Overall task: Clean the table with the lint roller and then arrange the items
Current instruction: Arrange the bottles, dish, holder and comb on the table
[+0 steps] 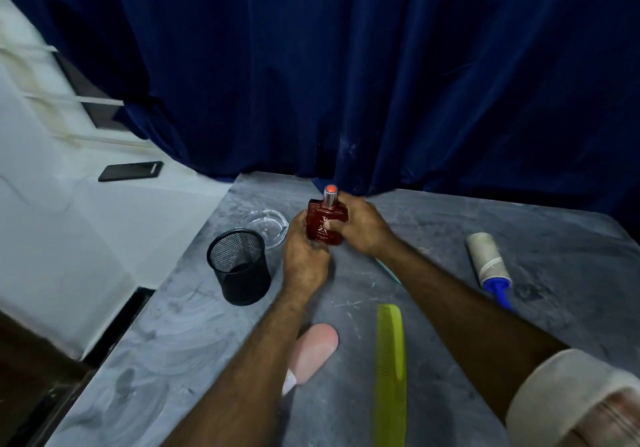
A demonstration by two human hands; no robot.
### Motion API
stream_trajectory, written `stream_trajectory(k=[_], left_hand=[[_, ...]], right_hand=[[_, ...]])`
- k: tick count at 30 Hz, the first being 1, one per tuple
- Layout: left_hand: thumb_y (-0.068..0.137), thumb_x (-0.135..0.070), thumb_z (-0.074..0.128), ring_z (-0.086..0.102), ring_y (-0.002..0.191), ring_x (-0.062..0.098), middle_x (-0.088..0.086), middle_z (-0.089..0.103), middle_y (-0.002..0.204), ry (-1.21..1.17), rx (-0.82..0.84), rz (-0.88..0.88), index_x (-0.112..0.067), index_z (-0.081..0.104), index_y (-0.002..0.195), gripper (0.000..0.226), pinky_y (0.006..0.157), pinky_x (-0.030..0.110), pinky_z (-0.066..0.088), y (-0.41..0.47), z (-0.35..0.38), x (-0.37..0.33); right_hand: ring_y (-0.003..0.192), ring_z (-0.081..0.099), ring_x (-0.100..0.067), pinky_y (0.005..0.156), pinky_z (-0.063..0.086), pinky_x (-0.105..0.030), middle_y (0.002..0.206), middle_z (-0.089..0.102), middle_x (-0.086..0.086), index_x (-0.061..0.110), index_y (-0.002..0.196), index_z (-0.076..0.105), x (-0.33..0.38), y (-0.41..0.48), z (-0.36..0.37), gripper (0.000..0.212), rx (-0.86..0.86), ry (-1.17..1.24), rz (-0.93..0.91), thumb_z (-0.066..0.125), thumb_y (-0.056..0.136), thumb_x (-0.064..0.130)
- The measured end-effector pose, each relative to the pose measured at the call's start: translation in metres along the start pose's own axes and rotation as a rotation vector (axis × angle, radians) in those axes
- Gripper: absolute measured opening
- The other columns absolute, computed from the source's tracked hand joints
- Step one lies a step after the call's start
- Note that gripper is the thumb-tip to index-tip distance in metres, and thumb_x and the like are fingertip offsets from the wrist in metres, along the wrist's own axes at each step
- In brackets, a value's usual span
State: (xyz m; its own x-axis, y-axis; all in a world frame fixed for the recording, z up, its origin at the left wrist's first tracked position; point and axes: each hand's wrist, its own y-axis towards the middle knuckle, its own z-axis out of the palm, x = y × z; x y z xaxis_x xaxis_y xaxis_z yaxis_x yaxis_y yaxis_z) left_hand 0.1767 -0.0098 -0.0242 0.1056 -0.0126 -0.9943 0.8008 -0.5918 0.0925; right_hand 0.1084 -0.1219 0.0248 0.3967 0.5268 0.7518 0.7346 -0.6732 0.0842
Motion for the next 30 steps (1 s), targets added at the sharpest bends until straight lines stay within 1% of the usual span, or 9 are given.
stream_trajectory(k=[3,5,10,13,16,19,23,28,30], left_hand=[[0.07,0.005,0.048,0.069,0.12,0.038,0.017,0.071,0.126,-0.01,0.007,0.01,-0.025,0.06,0.122,0.061,0.11,0.058,0.053,-0.002,-0.002,-0.007],[0.069,0.003,0.048,0.07,0.118,0.04,0.018,0.071,0.124,-0.001,0.011,0.011,-0.029,0.058,0.117,0.058,0.108,0.057,0.054,-0.003,-0.004,-0.012],[0.067,-0.005,0.048,0.075,0.106,0.031,0.009,0.076,0.111,0.042,0.002,0.008,-0.04,0.06,0.106,0.053,0.1,0.051,0.06,-0.004,-0.01,-0.013],[0.065,-0.003,0.049,0.075,0.107,0.029,0.01,0.076,0.114,0.049,0.005,-0.007,-0.036,0.062,0.114,0.06,0.101,0.052,0.06,-0.003,-0.011,-0.01],[0.065,-0.002,0.049,0.073,0.113,0.029,0.013,0.073,0.121,0.072,0.007,-0.007,-0.016,0.064,0.13,0.068,0.104,0.053,0.058,-0.001,-0.012,-0.006],[0.067,-0.004,0.05,0.073,0.111,0.026,0.01,0.074,0.121,0.082,-0.004,-0.005,-0.021,0.063,0.13,0.067,0.102,0.051,0.059,-0.002,-0.012,-0.004],[0.068,-0.004,0.049,0.072,0.114,0.028,0.011,0.073,0.123,0.07,-0.014,-0.008,-0.013,0.063,0.135,0.069,0.104,0.052,0.058,-0.003,-0.011,-0.006],[0.067,-0.006,0.051,0.072,0.112,0.026,0.008,0.073,0.121,0.072,-0.011,0.005,-0.032,0.061,0.127,0.066,0.101,0.053,0.059,-0.006,-0.011,-0.002],[0.066,-0.007,0.052,0.072,0.111,0.024,0.006,0.073,0.121,0.087,0.002,-0.011,-0.029,0.062,0.129,0.067,0.1,0.052,0.06,-0.006,-0.013,0.0]], right_hand=[[0.109,0.069,-0.021,0.101,0.055,-0.046,0.119,0.073,-0.004,0.021,0.13,0.063,0.003,0.004,0.003,0.044,0.007,-0.044,0.002,0.077,0.088,0.018],[0.107,0.069,-0.021,0.1,0.055,-0.046,0.116,0.073,-0.003,0.021,0.126,0.064,0.005,0.006,0.004,0.041,0.014,-0.059,-0.003,0.077,0.087,0.019],[0.106,0.07,-0.02,0.1,0.055,-0.045,0.115,0.074,-0.003,0.019,0.127,0.064,0.011,0.011,0.007,0.041,0.045,-0.079,-0.026,0.076,0.088,0.017],[0.108,0.069,-0.019,0.102,0.055,-0.044,0.118,0.073,-0.003,0.019,0.13,0.063,0.013,0.012,0.008,0.043,0.053,-0.087,-0.029,0.076,0.089,0.016],[0.106,0.069,-0.019,0.1,0.056,-0.044,0.116,0.074,-0.003,0.019,0.128,0.064,0.014,0.012,0.008,0.041,0.051,-0.087,-0.037,0.076,0.088,0.015],[0.103,0.069,-0.017,0.098,0.056,-0.042,0.113,0.074,-0.002,0.019,0.126,0.065,0.014,0.009,0.008,0.04,0.041,-0.082,-0.039,0.076,0.088,0.014],[0.104,0.068,-0.017,0.099,0.055,-0.041,0.114,0.073,-0.002,0.02,0.127,0.064,0.015,0.008,0.009,0.04,0.043,-0.085,-0.039,0.075,0.089,0.014],[0.112,0.067,-0.02,0.102,0.054,-0.041,0.121,0.071,-0.005,0.018,0.132,0.061,0.016,0.006,0.009,0.042,0.055,-0.085,-0.032,0.073,0.092,0.016],[0.116,0.066,-0.021,0.103,0.054,-0.041,0.126,0.07,-0.007,0.017,0.136,0.059,0.016,0.005,0.01,0.044,0.064,-0.084,-0.026,0.072,0.093,0.016]])
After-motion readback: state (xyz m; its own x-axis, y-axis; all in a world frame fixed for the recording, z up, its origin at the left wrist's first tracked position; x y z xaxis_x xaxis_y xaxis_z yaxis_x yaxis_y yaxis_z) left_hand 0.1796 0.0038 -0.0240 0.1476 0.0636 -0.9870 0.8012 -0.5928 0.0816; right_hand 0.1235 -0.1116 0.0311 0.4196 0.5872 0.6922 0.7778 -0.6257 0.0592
